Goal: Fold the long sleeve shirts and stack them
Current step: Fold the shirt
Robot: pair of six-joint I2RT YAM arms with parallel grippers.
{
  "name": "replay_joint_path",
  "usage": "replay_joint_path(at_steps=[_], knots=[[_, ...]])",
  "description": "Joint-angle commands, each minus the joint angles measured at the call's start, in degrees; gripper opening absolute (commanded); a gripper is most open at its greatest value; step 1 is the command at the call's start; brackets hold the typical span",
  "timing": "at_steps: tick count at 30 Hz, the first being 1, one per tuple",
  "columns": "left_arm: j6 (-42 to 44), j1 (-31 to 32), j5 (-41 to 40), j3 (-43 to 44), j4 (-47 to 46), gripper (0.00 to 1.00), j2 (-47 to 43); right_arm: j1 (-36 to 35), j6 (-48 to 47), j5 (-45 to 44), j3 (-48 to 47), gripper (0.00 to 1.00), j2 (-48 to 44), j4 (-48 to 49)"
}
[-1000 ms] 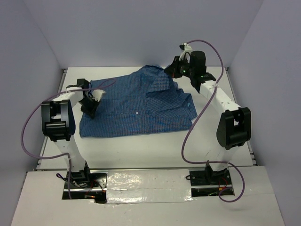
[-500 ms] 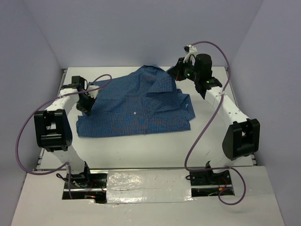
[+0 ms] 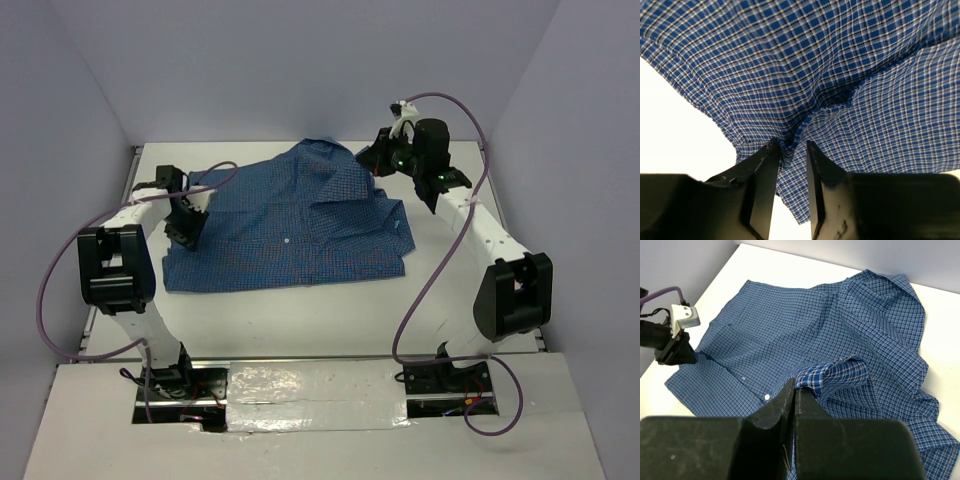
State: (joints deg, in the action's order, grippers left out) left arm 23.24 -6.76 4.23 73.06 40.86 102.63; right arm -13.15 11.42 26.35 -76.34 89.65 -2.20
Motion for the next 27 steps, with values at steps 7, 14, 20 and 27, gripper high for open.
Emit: replay_joint_path(at_steps=[7,14,20,27], knots=[[-3.64,-0.53,-1.76,1.21,-2.8,0.38,-0.76,-0.48,-1.14,0.28,1.1,0.0,-3.16,2.02],[-3.82,-0.53,-1.59,0.07,-3.6,0.28,-1.73,-0.48,-2.1,-0.25,1.28,0.0,-3.6,1.41],[-4.43,-0.62,-2.56,0.16,-2.54,0.0,-2.69,-0.48,-2.72,-1.29,1.28,0.0,-4.21,0.62],[-4.61,-0.88,-6.42,-3.0,-1.13,0.0,-9.37,-0.3,-3.69,-2.71,1.63,0.0,-7.55,0.7]])
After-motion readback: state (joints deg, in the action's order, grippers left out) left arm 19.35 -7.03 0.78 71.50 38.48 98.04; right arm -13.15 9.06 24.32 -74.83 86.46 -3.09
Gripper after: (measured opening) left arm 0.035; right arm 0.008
